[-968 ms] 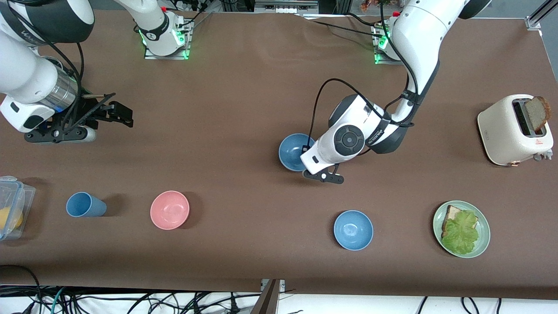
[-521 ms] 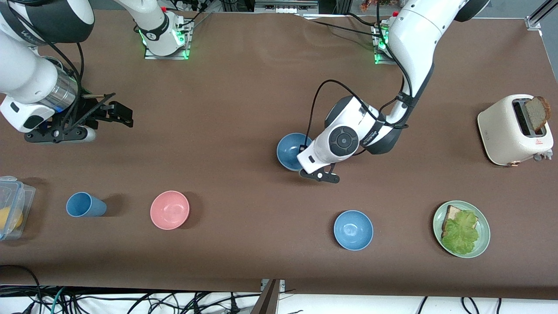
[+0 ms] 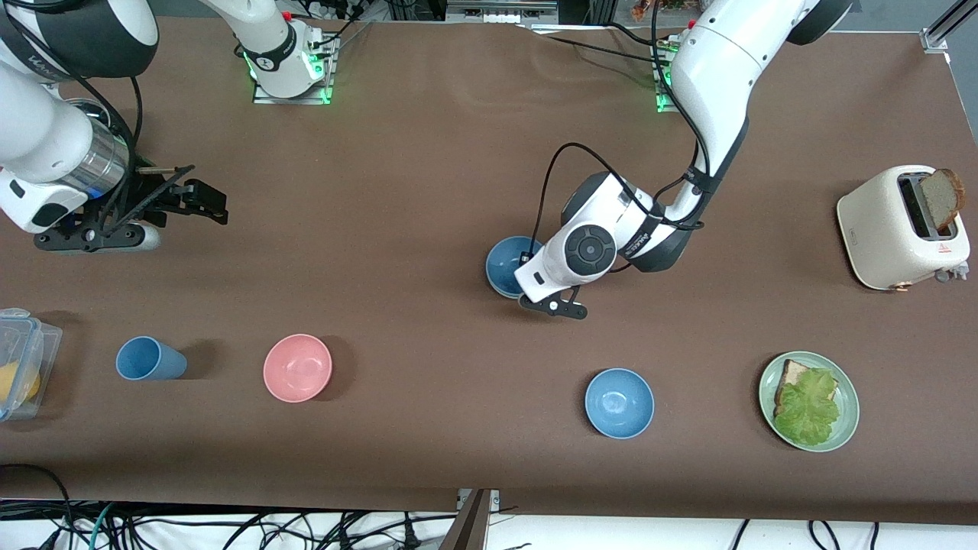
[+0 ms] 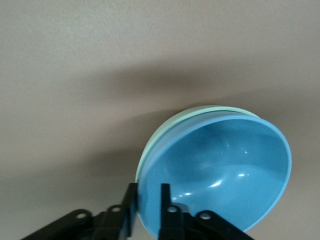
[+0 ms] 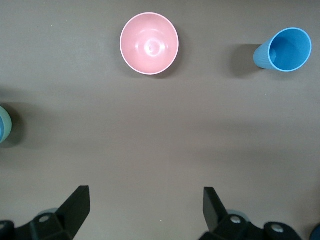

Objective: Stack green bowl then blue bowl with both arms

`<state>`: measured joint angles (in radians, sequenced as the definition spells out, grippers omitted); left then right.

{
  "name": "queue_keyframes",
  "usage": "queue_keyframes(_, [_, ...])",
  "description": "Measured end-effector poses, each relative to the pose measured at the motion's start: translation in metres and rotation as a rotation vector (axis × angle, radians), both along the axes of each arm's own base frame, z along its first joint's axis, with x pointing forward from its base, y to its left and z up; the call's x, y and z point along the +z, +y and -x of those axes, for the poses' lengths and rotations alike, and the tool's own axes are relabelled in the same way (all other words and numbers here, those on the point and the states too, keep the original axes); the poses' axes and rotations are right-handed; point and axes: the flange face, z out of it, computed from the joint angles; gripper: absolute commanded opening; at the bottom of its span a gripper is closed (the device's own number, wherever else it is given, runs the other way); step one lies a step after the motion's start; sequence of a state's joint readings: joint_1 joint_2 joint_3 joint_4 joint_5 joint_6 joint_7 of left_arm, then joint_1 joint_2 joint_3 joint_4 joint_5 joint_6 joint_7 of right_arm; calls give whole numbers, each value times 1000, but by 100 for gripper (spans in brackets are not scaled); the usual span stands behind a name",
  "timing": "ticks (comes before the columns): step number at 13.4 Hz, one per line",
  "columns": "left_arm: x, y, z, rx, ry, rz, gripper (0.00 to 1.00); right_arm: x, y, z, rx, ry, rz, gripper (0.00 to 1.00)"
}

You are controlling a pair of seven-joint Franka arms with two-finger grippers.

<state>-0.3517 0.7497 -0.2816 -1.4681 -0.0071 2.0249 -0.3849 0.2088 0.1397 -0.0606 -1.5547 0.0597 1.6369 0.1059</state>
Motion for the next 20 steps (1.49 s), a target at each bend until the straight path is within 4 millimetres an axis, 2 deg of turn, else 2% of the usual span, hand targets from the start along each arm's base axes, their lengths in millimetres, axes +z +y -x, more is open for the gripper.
queue_keyframes(3, [3, 0, -2, -15, -21, -13, 100, 0, 0, 0, 0, 0, 0, 100])
queue_keyframes(5, [16, 3, -8, -9, -36, -11, 100, 0, 0, 0, 1, 0, 0, 100])
queue_keyframes(6, [30, 7, -12, -4, -43, -14, 100, 0, 0, 0, 1, 0, 0, 100])
queue_keyframes(8, [76, 27, -22, 17, -55, -31, 100, 0, 0, 0, 1, 0, 0, 100])
queue_keyframes(11, [166, 80, -32, 76, -93, -60, 100, -1, 0, 0, 1, 1, 0, 100])
queue_keyframes(13, [226, 123, -35, 136, -141, -68, 100, -1, 0, 0, 1, 1, 0, 100])
queue_keyframes(15, [274, 172, -34, 203, -164, -81, 100, -1, 0, 0, 1, 1, 0, 100])
queue_keyframes(17, [307, 215, -26, 234, -154, -102, 100, -1, 0, 0, 1, 1, 0, 100])
queue_keyframes(20, [327, 263, -20, 241, -144, -107, 100, -1, 0, 0, 1, 1, 0, 100])
